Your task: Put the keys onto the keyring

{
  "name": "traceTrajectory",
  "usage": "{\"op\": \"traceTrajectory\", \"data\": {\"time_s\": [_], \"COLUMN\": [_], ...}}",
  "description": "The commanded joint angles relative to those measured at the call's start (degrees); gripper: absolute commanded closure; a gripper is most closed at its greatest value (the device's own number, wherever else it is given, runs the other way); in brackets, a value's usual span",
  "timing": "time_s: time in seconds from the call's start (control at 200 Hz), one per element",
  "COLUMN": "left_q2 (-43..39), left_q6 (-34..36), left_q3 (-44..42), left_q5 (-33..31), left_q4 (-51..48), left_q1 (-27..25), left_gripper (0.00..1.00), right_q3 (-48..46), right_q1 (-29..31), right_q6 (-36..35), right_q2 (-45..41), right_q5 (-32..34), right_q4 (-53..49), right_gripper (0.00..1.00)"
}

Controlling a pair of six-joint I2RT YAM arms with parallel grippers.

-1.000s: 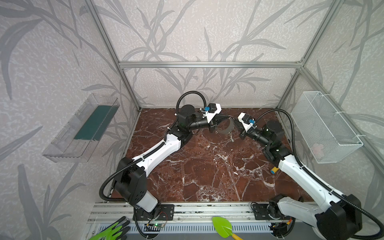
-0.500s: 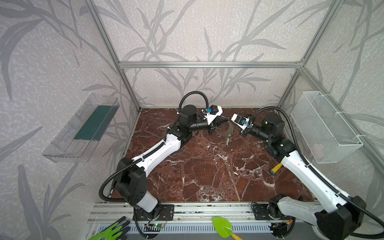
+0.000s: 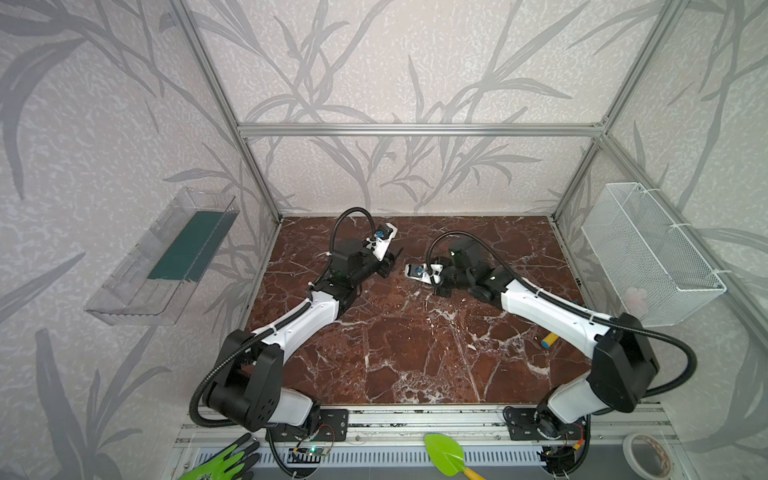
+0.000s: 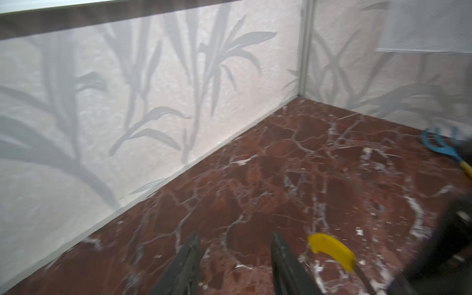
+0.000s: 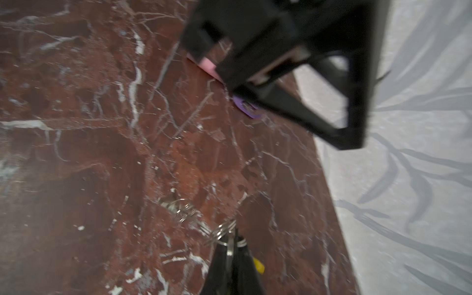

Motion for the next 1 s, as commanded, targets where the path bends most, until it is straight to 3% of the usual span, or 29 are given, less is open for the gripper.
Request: {"op": "traceTrajectory", "data": {"time_s": [0.0, 0.315, 0.4, 0.475, 0.54, 0.69, 0.955, 0.98, 0.995], "left_q2": [-3.38, -3.83, -3.83, -4.34, -4.90, -5.67, -8.97, -9.51, -9.75], "left_q6": [0.57, -0.35, -0.83, -1.48, -1.43, -2.35, -3.47, -4.01, -4.34], "left_q3": [-2.65, -8.52, -10.44, -12.08, -13.06, -14.50, -17.27, -17.86, -18.22], "left_q5": [-13.35, -18.69, -20.92, -22.32, -23.83, -27.08, -30.77, -30.96, -31.14], "left_q4": [5.71, 7.53, 8.48, 8.98, 8.47, 6.49, 1.38, 1.08, 0.89], "left_q1": [2.39, 5.06, 5.30, 5.66, 6.01, 7.72, 10.63, 10.75, 10.89], "left_gripper": [0.50, 0.40, 0.30, 0.26, 0.25, 0.24, 0.21, 0.21, 0.21], "right_q3": [4.37, -0.79, -3.20, -4.21, -4.03, -1.12, -2.47, -3.02, -3.41], "right_q1": [1.25, -5.98, -7.93, -9.83, -12.45, -16.63, -21.96, -22.64, -23.01], "right_q6": [4.70, 9.11, 7.07, 6.51, 7.72, 7.54, 6.31, 7.98, 9.27], "right_q2": [2.98, 10.53, 11.97, 12.83, 14.05, 16.56, 14.88, 13.96, 13.44], "right_q5": [-4.54, -4.35, -4.22, -3.49, -4.38, -4.58, 5.29, 5.82, 6.17], "right_q4": [4.91, 12.68, 14.61, 15.74, 16.00, 13.08, 13.03, 13.59, 13.86], "right_gripper": [1.00, 1.00, 0.99, 0.79, 0.73, 0.41, 0.23, 0.14, 0.01]}}
